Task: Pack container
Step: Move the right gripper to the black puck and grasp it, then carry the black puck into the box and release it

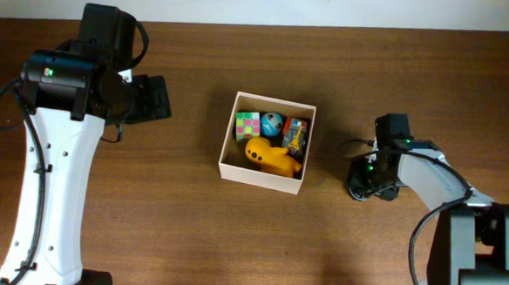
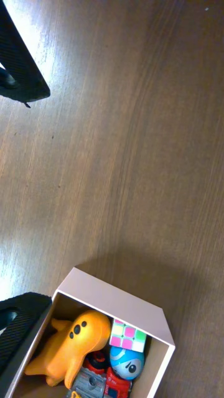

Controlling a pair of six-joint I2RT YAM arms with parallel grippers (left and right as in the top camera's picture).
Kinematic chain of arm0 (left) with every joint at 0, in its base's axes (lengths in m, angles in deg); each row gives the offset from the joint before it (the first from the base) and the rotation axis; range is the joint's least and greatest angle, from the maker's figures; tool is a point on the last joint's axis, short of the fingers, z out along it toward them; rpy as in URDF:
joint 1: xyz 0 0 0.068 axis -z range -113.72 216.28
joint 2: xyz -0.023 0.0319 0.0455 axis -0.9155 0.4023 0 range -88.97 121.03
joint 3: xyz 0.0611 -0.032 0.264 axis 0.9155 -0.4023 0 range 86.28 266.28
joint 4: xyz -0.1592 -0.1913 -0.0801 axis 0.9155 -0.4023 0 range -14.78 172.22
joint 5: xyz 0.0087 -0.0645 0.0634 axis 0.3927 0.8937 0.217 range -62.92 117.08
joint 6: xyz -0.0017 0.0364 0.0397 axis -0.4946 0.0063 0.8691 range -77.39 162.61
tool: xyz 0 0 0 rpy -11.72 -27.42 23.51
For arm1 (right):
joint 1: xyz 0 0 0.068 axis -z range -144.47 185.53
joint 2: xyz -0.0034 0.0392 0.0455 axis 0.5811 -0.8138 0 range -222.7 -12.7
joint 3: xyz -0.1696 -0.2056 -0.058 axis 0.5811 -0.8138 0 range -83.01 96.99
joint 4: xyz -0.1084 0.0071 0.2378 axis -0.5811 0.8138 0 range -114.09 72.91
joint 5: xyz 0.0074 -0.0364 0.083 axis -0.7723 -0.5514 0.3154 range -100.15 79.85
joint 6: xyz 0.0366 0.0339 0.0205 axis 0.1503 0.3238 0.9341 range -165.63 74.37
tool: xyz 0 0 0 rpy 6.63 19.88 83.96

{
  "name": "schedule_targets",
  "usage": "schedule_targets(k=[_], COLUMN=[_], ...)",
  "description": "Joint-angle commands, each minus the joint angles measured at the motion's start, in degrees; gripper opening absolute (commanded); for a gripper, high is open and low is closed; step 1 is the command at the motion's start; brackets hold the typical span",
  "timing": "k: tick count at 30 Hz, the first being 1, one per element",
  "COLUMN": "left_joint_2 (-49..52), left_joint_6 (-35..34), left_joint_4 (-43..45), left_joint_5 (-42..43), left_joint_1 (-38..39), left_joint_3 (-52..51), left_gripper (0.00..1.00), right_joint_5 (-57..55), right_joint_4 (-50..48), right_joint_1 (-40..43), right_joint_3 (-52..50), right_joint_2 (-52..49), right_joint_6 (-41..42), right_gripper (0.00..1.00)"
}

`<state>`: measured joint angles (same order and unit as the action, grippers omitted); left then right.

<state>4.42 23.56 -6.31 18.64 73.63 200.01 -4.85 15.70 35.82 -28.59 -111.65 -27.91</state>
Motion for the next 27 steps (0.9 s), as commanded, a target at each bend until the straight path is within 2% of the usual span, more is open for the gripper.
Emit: schedule_targets(k=[1, 4, 8, 13, 19, 24, 27], left_joint_2=[-0.09, -0.09, -0.09, -0.09, -0.09, -0.09, -0.09], left_joint_6=[0.68, 0.70, 0.70, 0.68, 0.68, 0.70, 0.70], left_joint_4=[-0.07, -0.07, -0.04, -0.07, -0.07, -0.07, -0.07], left_joint_5=[-0.59, -0.59, -0.59, -0.59, -0.59, -0.59, -0.59], left_joint_1=[-0.13, -0.13, -0.13, -0.13, -0.11, -0.02, -0.02], left_joint_3=[0.39, 0.39, 0.39, 0.39, 0.39, 0.39, 0.39], left_gripper=[0.99, 0.99, 0.99, 0.99, 0.99, 0.99, 0.99], right_joint_5=[0.57, 0.55, 0.57, 0.50, -0.11, -3.52, -6.64], right_joint_4=[-0.09, 0.22, 1.70, 6.86, 13.05, 12.68, 8.59], right_joint_1=[0.09, 0.09, 0.02, -2.91, -12.66, -22.01, -25.68], right_joint_3=[-0.52, -0.52, 0.63, 5.84, 17.09, 25.59, 26.14], right_joint_2=[-1.11, -1.11, -0.39, 4.37, 12.00, 13.84, 13.53], right_joint_6=[-0.28, -0.28, -0.28, -0.33, -0.52, -0.96, -1.01], right_gripper=[0.55, 0.45, 0.42, 0.42, 0.45, 0.47, 0.47])
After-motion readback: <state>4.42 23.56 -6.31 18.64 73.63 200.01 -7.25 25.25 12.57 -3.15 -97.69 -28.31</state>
